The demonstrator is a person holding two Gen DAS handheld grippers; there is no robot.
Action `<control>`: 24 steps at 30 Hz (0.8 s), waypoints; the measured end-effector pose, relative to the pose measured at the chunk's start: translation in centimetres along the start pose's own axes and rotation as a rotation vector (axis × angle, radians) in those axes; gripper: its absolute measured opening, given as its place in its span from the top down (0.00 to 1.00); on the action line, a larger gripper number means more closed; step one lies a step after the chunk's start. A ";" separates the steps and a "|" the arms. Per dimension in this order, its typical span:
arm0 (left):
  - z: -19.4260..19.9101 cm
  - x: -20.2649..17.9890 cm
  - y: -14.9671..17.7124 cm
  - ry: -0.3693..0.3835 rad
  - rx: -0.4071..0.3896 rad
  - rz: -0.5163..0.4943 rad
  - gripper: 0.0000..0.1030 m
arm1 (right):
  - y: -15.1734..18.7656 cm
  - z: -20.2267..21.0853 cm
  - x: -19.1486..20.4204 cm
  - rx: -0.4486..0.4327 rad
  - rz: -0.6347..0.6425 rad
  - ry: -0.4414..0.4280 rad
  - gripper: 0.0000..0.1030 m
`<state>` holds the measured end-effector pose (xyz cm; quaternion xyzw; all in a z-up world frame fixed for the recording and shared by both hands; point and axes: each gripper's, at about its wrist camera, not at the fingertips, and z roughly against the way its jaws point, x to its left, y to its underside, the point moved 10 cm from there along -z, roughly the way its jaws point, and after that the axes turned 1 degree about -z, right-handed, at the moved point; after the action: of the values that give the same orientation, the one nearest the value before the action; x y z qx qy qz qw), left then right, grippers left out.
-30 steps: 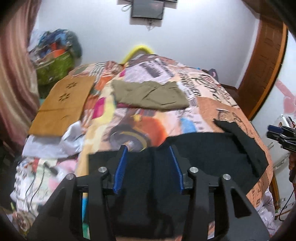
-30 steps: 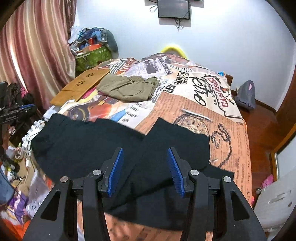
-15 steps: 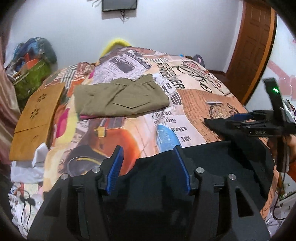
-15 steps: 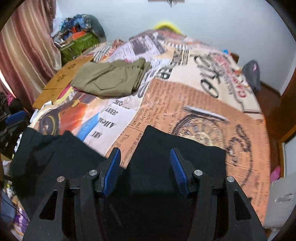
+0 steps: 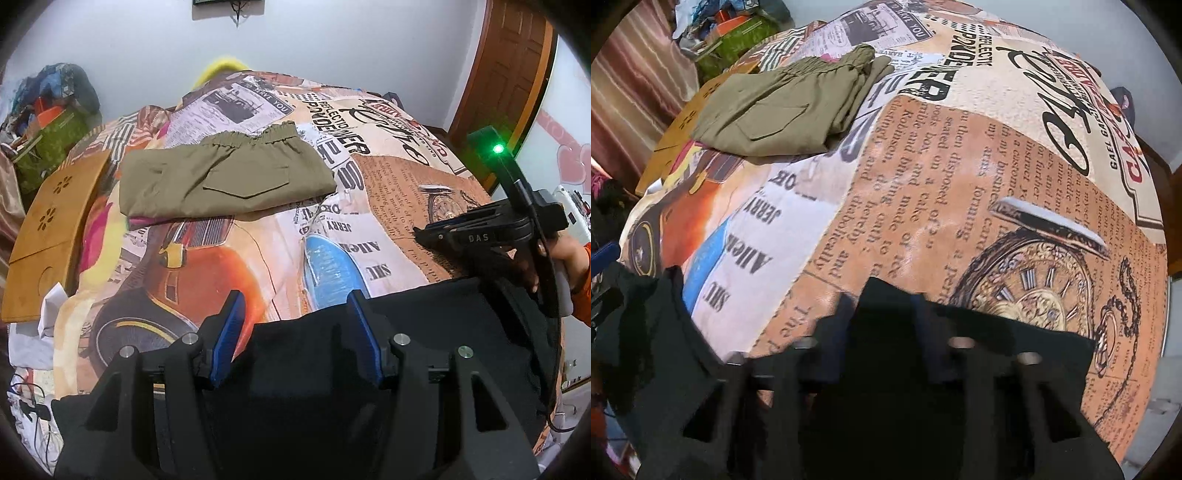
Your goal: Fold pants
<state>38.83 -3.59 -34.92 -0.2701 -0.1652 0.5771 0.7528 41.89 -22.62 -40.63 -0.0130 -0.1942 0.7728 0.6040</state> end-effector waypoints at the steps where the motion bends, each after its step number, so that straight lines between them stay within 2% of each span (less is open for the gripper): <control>1: 0.0 0.0 0.0 -0.001 0.001 0.002 0.45 | 0.2 0.2 0.1 -0.004 0.000 -0.005 0.87; 4: 0.3 -0.1 0.1 -0.003 0.004 0.007 0.45 | 0.1 1.4 0.2 -0.038 0.035 0.024 0.94; 6: 0.6 -0.3 0.2 -0.008 0.004 0.003 0.45 | 0.3 3.1 0.3 -0.083 0.044 0.031 0.94; 12: 2.2 -2.3 0.1 0.000 -0.004 -0.017 0.44 | 1.9 11.0 -1.2 -0.240 0.004 0.030 0.95; 16: 3.5 -4.7 0.1 0.025 -0.009 -0.026 0.40 | 3.3 17.2 -3.2 -0.349 -0.050 0.036 0.95; 20: 4.5 -7.7 0.1 0.045 -0.014 -0.055 0.37 | 4.7 20.8 -4.9 -0.417 -0.096 0.052 0.95; 24: 5.2 -11.0 0.5 0.056 -0.014 -0.098 0.35 | 8.2 23.2 -6.9 -0.448 -0.143 0.063 0.95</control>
<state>32.45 -12.92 -30.35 -0.2828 -0.1611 0.5304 0.7828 30.24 -37.26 -23.22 -0.1571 -0.3421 0.6650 0.6450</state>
